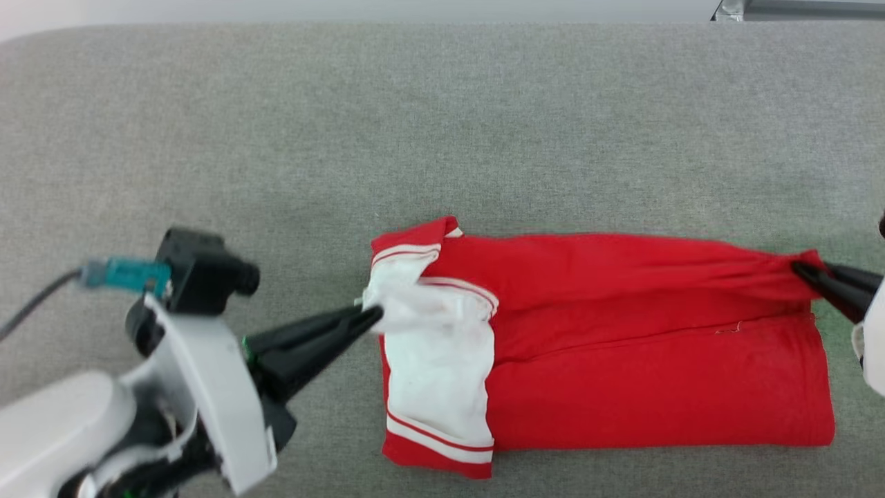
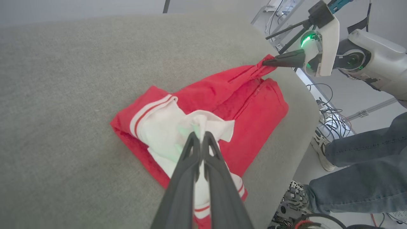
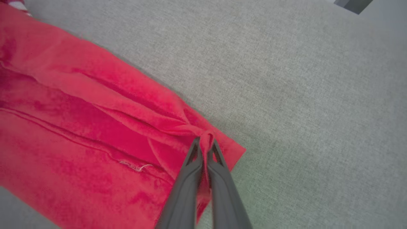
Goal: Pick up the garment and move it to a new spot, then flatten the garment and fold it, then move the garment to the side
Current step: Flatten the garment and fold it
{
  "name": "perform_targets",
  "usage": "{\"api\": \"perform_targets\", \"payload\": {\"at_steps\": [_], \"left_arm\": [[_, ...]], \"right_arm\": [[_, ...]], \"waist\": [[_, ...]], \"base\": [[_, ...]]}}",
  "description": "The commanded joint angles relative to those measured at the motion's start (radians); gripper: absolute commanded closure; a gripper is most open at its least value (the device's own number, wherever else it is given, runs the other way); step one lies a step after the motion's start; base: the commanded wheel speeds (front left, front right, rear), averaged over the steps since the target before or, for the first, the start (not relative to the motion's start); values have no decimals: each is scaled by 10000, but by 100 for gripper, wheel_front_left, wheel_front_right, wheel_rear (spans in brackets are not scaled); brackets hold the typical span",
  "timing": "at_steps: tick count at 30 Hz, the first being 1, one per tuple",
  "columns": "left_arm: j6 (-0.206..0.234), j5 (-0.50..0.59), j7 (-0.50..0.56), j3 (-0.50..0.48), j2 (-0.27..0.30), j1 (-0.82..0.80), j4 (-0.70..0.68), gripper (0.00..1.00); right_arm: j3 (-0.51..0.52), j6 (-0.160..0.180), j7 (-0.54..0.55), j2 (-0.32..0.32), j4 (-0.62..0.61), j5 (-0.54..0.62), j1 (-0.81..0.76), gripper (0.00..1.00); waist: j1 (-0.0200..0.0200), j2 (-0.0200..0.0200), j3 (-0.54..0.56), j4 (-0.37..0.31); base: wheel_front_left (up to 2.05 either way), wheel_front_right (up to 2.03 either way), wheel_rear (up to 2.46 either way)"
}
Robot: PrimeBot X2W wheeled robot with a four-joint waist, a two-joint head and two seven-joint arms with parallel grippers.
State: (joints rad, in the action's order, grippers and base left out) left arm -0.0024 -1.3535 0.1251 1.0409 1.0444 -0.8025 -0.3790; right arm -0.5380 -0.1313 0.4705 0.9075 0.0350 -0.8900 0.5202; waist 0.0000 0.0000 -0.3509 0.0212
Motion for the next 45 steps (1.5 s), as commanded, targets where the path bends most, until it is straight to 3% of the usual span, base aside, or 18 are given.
{"api": "perform_targets", "payload": {"at_steps": [1, 8, 16, 27, 28, 29, 30, 31, 33, 34, 39, 45], "left_arm": [[235, 3, -198, 37, 232, 368, -338, 100], [835, 78, -543, 276, 763, 1130, -1244, 100], [987, 324, -679, 546, 80, 1303, -720, 100], [646, 451, -773, 748, -973, 1125, 1088, 100], [622, 481, -807, 764, -1024, 1117, 1181, 100], [601, 497, -925, 709, -1094, 1113, 1276, 86], [580, 472, -998, 683, -1141, 1134, 1340, 65], [540, 457, -1046, 676, -1162, 1156, 1382, 53], [526, 383, -1297, 534, -1200, 1202, 1422, 5], [482, 297, -1404, 473, -1208, 1251, 1412, 0], [610, 63, -2230, 29, -1150, 1485, 1406, 0], [1629, 315, -3618, -657, -1522, 2009, 2050, 0]], "right_arm": [[355, 8, 68, -8, -204, 114, -413, 100], [1343, 8, 486, -300, -805, 542, -1285, 100], [1886, 8, 1016, -637, -1015, 1061, -1905, 100], [1835, 8, 955, -1366, -693, 1631, -1765, 100], [1840, 8, 918, -1411, -685, 1628, -1753, 64], [1869, 6, 856, -1495, -677, 1558, -1731, 42], [1910, 6, 833, -1576, -675, 1472, -1715, 0], [1955, 6, 807, -1625, -683, 1364, -1712, 0], [2087, 6, 810, -1648, -719, 1190, -1722, 0], [2147, 6, 818, -1633, -737, 1160, -1733, 0], [2532, 6, 918, -1619, -768, 959, -1940, 0], [3023, 6, 1407, -1606, -493, 548, -2444, 0]], "waist": [[0, 0, -47, -4], [0, 0, -266, -37], [0, 0, -553, 24], [0, 0, -812, 50], [0, 0, -797, 55], [0, 0, -766, 62], [0, 0, -716, 67], [0, 0, -649, 75], [0, 0, -491, 104], [0, 0, -401, 121], [0, 0, 104, 214], [0, 0, 585, 343]], "base": [[0, 0, 0], [0, 0, 0], [0, 0, 0], [0, 0, 0], [0, 0, 0], [0, 0, 0], [0, 0, 0], [0, 0, 0], [0, 0, 0], [0, 0, 0], [0, 0, 0], [0, 0, 0]]}}
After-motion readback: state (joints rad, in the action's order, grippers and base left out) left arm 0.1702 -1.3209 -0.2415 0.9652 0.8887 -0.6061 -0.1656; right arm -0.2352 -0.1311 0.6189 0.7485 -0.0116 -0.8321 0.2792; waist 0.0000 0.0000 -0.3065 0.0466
